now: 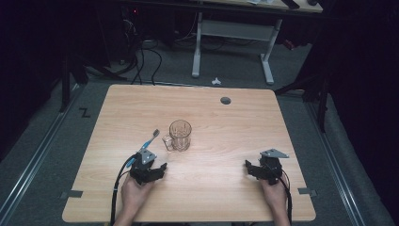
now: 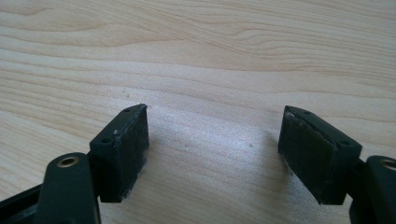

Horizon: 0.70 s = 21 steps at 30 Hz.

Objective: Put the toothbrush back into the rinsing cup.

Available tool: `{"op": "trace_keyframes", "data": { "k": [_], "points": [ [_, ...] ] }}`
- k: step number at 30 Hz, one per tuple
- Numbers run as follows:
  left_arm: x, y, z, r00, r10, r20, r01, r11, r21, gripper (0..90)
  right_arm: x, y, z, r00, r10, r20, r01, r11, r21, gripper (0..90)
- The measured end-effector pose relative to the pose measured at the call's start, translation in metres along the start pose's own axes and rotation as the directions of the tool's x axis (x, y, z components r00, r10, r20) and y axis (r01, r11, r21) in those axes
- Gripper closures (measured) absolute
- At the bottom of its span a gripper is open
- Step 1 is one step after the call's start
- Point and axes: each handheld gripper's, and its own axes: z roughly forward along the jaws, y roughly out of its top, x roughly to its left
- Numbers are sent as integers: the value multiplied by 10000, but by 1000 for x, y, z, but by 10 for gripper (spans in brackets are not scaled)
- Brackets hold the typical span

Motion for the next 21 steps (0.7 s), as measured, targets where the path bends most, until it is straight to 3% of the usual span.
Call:
{"op": "trace_keyframes", "data": {
  "k": [21],
  "points": [
    [0, 0, 1, 9999, 66, 115, -67, 10000, 71, 319, 0, 0, 0, 10000, 20, 16, -20, 10000, 13, 245]
  ]
}}
